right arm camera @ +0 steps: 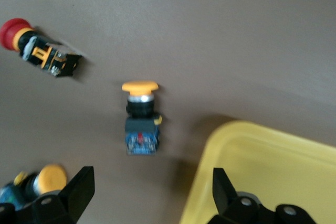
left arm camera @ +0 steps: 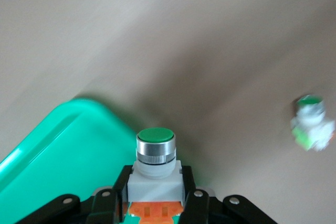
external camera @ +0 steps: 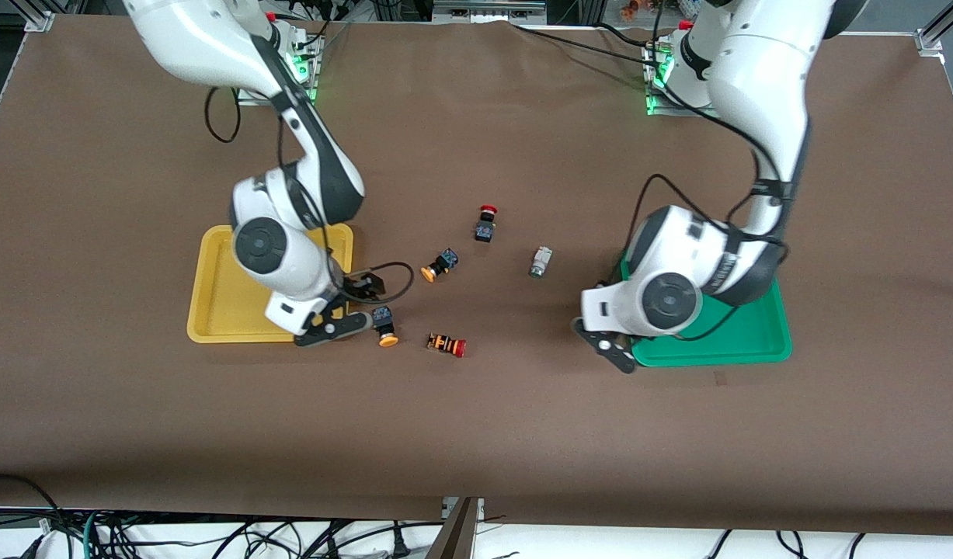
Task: Place green and yellow buttons in trays
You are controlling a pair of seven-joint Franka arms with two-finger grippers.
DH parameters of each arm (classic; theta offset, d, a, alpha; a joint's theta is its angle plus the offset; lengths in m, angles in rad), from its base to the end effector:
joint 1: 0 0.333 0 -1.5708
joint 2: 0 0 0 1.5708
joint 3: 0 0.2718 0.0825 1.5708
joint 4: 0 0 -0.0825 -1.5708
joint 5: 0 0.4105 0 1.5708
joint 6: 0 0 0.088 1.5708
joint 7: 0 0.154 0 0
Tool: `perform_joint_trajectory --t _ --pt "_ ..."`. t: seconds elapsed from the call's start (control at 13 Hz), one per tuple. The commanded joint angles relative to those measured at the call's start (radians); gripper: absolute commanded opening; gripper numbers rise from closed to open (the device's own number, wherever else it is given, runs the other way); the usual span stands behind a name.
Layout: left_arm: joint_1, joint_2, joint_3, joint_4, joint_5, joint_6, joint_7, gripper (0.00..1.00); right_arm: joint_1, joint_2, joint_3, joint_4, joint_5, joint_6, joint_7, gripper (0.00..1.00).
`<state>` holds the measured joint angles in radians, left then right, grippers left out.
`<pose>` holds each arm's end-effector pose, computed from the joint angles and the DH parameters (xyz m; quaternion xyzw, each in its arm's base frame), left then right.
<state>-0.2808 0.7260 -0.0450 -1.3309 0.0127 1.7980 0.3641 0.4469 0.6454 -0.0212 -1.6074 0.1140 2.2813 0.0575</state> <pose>0.6547 -0.2157 0.1916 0.9337 -0.3339 -0.1285 0.0120 0.6278 0.2928 0.1547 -0.9880 -0.1491 -0.0051 0.0397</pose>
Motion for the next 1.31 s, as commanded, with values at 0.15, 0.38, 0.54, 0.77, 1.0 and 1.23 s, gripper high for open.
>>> perform_joint_trajectory --t 0.15,0.38,0.54,0.77,1.0,1.23 --pt "0.167 0.033 -0.007 -0.036 -0.002 -0.012 0.229 0.0 0.021 0.105 -0.005 0.031 0.022 0.148 0.053 0.99" --pt "0.189 0.078 -0.007 -0.037 -0.002 -0.008 0.265 0.0 0.044 0.125 -0.005 0.027 0.035 0.185 0.077 0.88" --pt "0.184 0.089 -0.007 -0.039 -0.002 -0.006 0.263 0.04 0.046 0.138 -0.005 0.027 0.036 0.188 0.081 0.68" --pt "0.181 0.089 -0.007 -0.037 -0.002 -0.006 0.263 0.04 0.038 0.134 -0.005 0.024 0.036 0.182 0.075 0.32" --pt "0.18 0.084 -0.007 -0.037 -0.002 -0.008 0.263 0.1 0.027 0.076 -0.013 0.03 0.036 0.068 0.064 0.18" --pt "0.183 0.07 -0.015 -0.036 -0.002 -0.008 0.262 1.0 -0.04 -0.024 -0.02 0.026 0.027 -0.092 -0.048 0.18"
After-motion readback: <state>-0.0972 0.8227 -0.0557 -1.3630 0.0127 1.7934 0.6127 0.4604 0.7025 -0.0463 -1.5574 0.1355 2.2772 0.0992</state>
